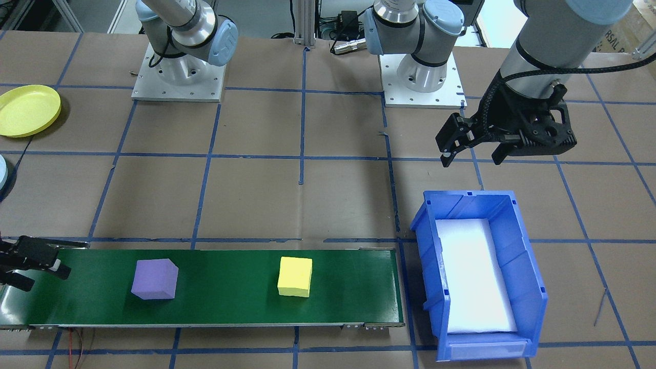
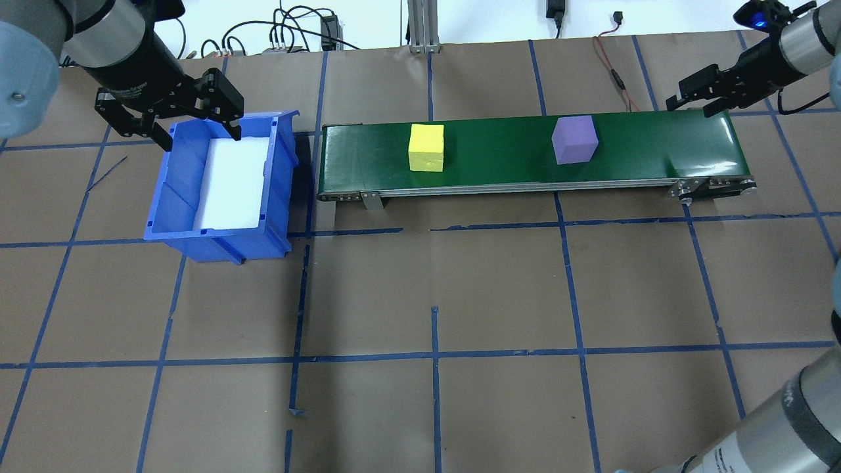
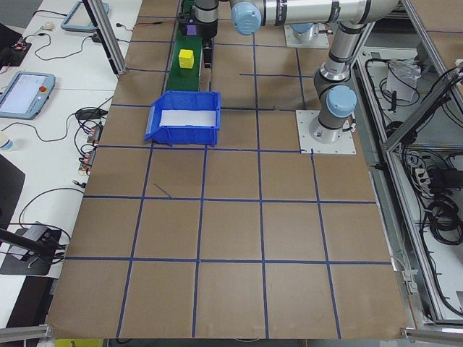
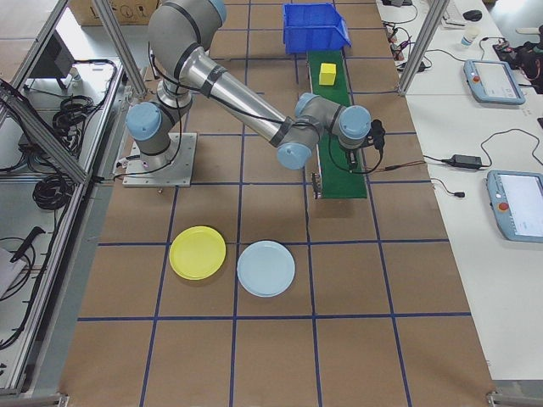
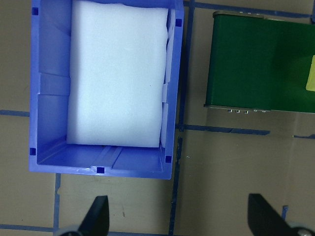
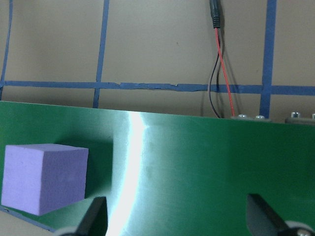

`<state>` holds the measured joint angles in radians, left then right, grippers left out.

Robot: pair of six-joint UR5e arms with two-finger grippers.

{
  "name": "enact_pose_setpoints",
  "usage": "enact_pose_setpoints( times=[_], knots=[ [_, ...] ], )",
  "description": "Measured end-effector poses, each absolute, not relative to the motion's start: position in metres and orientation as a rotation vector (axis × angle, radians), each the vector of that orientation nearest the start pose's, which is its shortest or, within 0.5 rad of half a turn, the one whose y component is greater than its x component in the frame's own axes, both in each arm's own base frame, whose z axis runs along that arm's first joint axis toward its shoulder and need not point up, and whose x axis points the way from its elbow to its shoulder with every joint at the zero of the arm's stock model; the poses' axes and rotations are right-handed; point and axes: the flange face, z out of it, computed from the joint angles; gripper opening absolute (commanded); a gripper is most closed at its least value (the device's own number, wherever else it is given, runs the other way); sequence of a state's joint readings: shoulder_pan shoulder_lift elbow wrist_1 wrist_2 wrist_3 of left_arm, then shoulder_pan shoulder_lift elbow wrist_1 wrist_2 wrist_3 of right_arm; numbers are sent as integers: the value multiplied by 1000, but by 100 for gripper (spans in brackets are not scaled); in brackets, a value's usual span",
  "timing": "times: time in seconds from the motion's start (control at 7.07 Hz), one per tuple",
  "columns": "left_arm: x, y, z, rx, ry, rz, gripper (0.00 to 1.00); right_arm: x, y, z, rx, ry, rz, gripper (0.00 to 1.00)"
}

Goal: Move block left to right into plate

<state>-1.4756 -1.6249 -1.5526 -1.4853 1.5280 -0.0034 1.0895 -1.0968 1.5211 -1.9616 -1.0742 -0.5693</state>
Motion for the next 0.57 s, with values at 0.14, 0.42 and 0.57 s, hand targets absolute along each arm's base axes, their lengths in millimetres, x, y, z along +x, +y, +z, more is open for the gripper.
enact_pose_setpoints(
  times=[0.14,0.42,0.57],
  knots=[
    [-89,-530,480,-151,3178,-88,100,-138,-657,285,-101,2662,-301,100],
    [-89,-527,482,-152,3176,-97,100,-134,-657,282,-93,2618,-313,100],
    [-88,-526,483,-154,3176,-101,100,-133,-657,280,-90,2606,-313,100]
  ],
)
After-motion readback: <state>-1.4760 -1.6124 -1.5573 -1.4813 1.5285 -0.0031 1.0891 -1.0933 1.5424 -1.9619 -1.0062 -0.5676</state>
